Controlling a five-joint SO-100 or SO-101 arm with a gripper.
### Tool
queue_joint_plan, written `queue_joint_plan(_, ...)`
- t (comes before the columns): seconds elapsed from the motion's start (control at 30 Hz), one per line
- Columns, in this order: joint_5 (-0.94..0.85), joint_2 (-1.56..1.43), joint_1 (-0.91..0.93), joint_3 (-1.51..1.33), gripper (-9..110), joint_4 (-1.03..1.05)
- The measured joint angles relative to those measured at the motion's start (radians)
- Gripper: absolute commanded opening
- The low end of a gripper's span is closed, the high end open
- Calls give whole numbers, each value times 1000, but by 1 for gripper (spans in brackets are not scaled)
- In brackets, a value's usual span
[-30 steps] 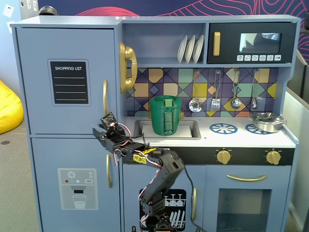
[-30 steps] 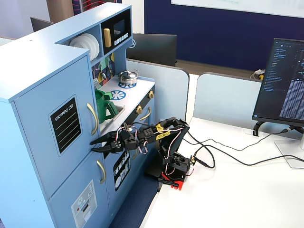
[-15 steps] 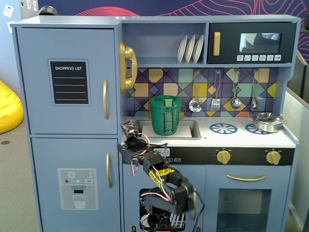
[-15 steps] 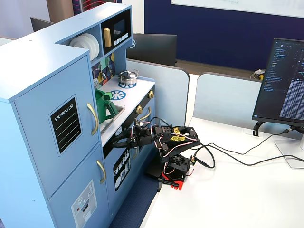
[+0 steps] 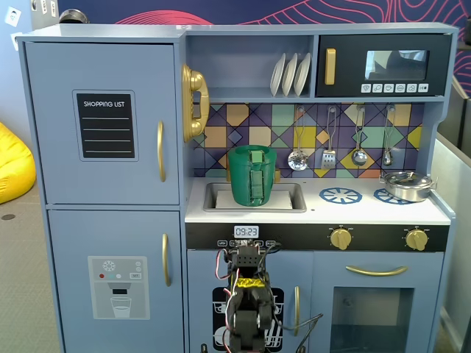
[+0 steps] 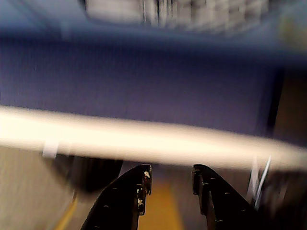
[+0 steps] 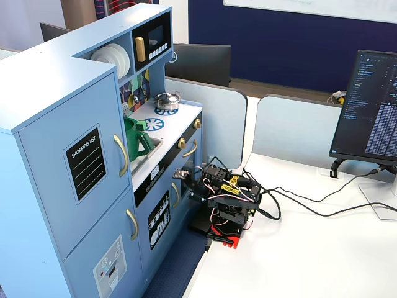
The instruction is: Close the left cabinet door
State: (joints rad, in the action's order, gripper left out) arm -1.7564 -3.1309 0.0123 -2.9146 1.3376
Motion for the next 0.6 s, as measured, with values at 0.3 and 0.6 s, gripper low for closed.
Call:
queue_joint_plan(0.3,141,-46,15,-15,0,89)
queue_joint_plan(0.6,179,-48,15,-15,2,89)
